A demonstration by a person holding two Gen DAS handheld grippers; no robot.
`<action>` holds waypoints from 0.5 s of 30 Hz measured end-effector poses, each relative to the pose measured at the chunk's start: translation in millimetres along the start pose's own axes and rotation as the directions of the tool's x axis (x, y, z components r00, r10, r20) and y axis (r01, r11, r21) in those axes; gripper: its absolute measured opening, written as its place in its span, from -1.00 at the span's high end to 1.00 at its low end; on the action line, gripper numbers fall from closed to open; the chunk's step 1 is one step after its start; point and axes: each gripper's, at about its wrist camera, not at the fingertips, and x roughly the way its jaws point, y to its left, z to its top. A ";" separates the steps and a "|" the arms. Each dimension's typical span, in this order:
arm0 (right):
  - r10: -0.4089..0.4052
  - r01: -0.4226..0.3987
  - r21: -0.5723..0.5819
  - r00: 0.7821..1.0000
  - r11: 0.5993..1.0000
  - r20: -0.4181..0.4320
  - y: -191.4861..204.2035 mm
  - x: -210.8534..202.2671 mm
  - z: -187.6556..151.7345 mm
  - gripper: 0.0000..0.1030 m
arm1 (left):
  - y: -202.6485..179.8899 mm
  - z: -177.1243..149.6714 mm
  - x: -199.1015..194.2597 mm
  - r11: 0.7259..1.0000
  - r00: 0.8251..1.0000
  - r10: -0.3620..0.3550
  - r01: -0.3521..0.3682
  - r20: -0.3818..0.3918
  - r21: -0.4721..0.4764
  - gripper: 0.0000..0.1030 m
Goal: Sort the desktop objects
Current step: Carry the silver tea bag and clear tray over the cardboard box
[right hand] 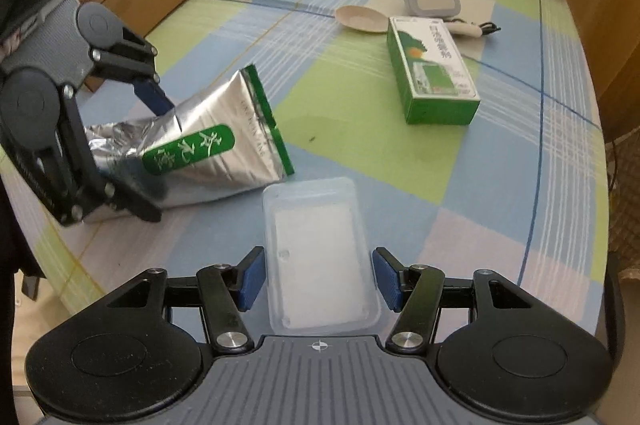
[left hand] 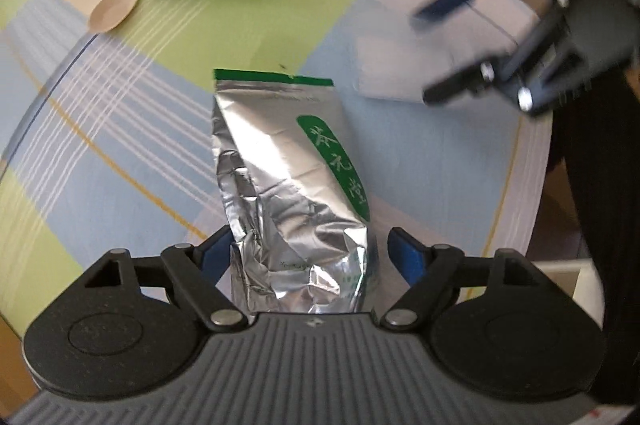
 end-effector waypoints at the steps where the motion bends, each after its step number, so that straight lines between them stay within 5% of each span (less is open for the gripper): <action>1: -0.004 0.004 0.003 1.000 1.000 -0.002 -0.2 1.4 -1.7 -0.25 | 3.7 -1.6 -0.7 1.000 1.000 -0.004 0.004 0.008 -0.026 -0.51; 6: -0.013 0.013 -0.001 1.000 1.000 -0.015 3.0 7.1 -5.6 -0.43 | 4.8 3.8 -0.7 0.996 0.999 -0.005 0.008 0.033 -0.094 -0.47; 10: -0.018 0.018 -0.012 1.000 1.000 -0.014 5.1 8.6 -5.5 -0.45 | -1.5 7.0 -6.1 0.990 1.000 0.001 0.003 0.029 -0.138 -0.14; 15: -0.012 0.012 -0.004 1.000 1.000 -0.016 5.3 8.8 -4.9 -0.45 | -0.4 9.6 -4.3 0.988 1.000 -0.012 0.013 0.008 -0.151 -0.16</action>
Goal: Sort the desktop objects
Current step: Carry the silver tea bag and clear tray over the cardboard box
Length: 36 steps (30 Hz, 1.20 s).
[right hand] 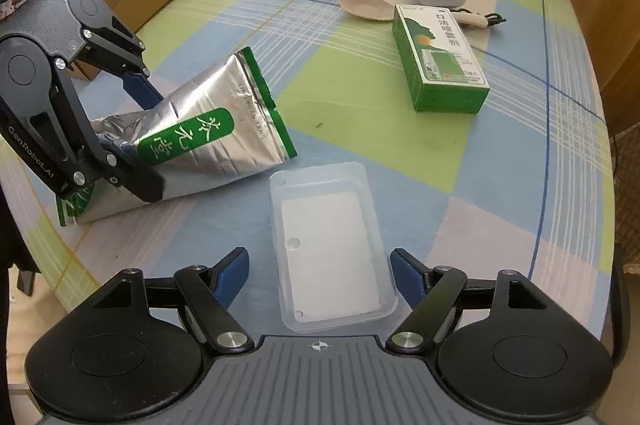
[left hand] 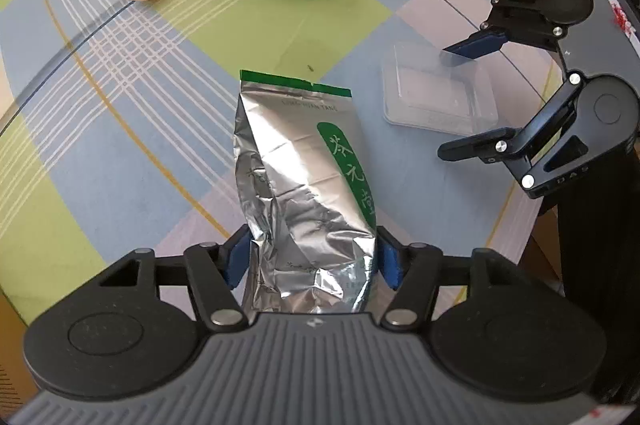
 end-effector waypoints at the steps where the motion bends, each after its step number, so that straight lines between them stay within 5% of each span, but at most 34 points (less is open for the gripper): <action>1: 0.000 0.000 0.000 1.000 1.000 -0.002 0.0 0.5 0.1 -0.45 | 0.4 1.3 0.6 1.000 1.000 -0.006 0.006 -0.005 -0.003 -0.21; 8: 0.007 -0.007 0.014 1.000 1.000 0.000 -0.6 1.9 0.4 -0.45 | -5.8 1.3 0.9 0.999 1.000 0.020 -0.020 -0.016 0.026 -0.24; 11: 0.010 -0.010 0.022 1.000 1.000 -0.002 -2.0 2.9 1.6 -0.45 | -16.2 -0.6 2.8 0.997 0.998 0.056 -0.055 -0.011 0.056 -0.08; 18: 0.000 0.000 0.032 1.000 0.999 -0.013 -5.6 1.1 5.2 -0.42 | -16.9 -8.6 -4.1 0.999 0.999 0.045 -0.044 0.014 -0.019 0.14; 22: -0.025 0.025 0.012 1.000 1.000 -0.013 -5.1 0.7 4.3 -0.04 | -18.2 -14.9 -7.2 0.998 0.999 0.041 -0.039 0.027 -0.054 0.16; 36: -0.036 0.031 0.072 0.996 0.997 0.078 11.5 -42.3 1.2 -0.04 | -22.0 -25.5 -35.2 0.987 0.993 0.055 -0.038 0.102 -0.159 0.17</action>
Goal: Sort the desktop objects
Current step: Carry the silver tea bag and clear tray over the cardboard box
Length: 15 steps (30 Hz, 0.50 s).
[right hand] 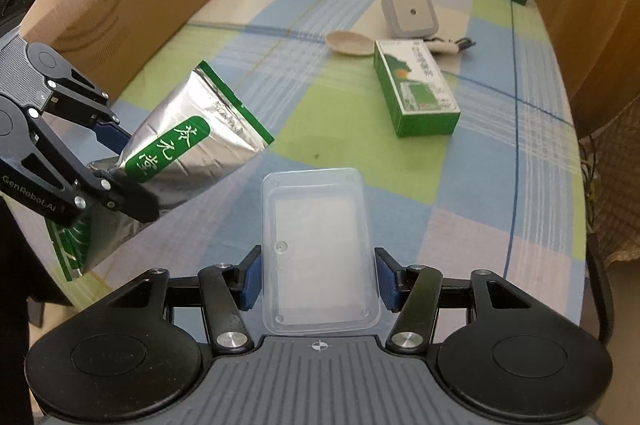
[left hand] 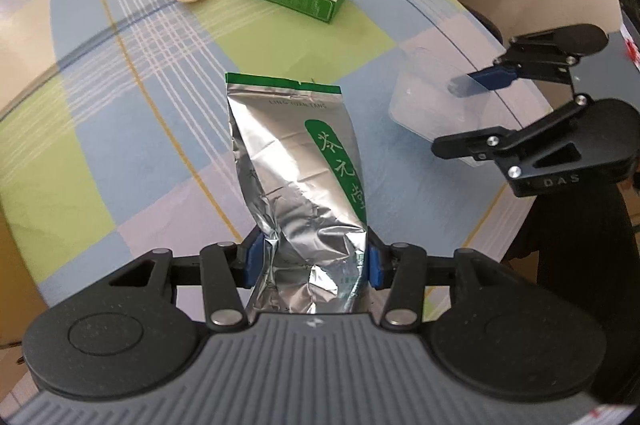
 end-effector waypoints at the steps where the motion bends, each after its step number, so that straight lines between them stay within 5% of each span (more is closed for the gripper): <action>1: 0.001 -0.001 0.003 1.000 1.000 0.006 1.6 -3.5 0.5 -0.04 | 0.1 -0.1 -4.7 1.000 1.000 0.005 -0.005 0.005 -0.001 0.17; 15: 0.015 -0.011 -0.042 0.995 0.999 0.097 43.0 -39.9 32.9 -0.04 | 14.1 -14.2 -78.0 0.996 0.994 0.076 -0.073 0.078 -0.046 0.17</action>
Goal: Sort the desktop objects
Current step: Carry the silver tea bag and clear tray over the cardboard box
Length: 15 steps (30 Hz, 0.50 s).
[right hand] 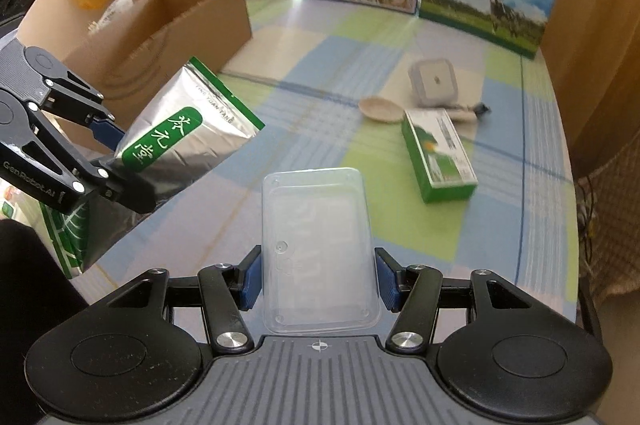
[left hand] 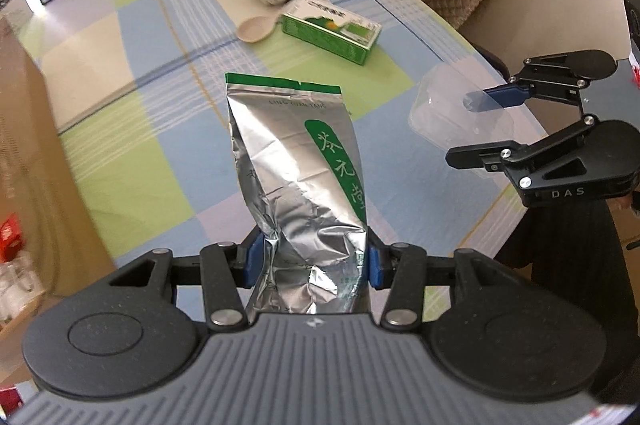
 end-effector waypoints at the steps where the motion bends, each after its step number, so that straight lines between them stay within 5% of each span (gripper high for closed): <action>1: 0.001 -0.001 -0.008 1.000 1.000 0.007 4.3 -1.0 3.8 -0.04 | 2.0 -0.9 -5.6 1.000 1.000 0.006 -0.006 0.006 -0.002 0.17; 15: 0.080 -0.069 -0.125 0.993 0.990 0.081 76.3 -6.7 62.9 -0.04 | 39.3 -18.2 -79.4 0.996 0.993 0.063 -0.057 0.099 -0.062 0.17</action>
